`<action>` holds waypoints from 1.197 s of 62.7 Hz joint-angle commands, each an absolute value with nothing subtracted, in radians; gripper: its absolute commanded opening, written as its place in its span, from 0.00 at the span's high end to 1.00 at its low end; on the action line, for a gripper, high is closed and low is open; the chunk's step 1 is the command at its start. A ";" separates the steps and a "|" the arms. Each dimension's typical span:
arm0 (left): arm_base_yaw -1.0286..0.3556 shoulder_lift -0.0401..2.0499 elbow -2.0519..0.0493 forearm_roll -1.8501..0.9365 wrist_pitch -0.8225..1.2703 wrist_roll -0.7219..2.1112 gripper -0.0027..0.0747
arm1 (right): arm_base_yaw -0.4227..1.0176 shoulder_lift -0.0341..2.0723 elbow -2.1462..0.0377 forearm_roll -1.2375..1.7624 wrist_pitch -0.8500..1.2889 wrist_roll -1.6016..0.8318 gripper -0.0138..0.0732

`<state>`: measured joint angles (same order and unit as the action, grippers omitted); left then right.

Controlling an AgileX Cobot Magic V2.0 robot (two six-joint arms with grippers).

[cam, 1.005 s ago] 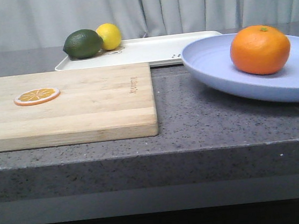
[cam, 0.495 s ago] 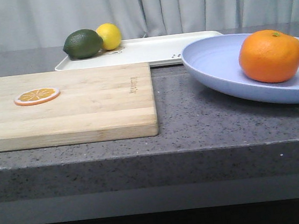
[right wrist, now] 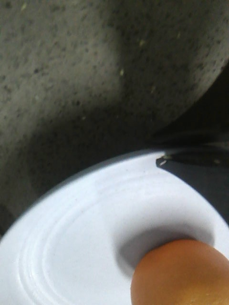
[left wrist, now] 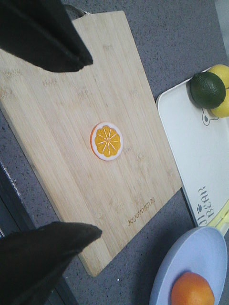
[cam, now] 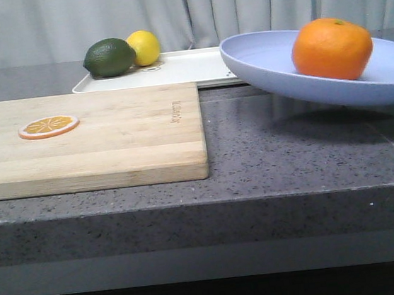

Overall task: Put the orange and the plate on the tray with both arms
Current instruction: 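Grip the blue plate rim with the right gripper and lift it, then carry the plate with the right gripper onto the white tray and lower it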

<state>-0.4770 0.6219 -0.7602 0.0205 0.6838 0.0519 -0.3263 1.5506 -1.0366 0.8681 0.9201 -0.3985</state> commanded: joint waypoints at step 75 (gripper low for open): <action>-0.475 0.620 -0.784 -0.015 0.613 0.044 0.16 | 0.085 2.191 -2.237 0.450 0.937 0.328 0.92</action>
<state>-0.4770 0.6219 -0.7602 -0.0052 0.6838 0.0519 0.0862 2.2584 -2.1907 0.4178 0.9795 0.3286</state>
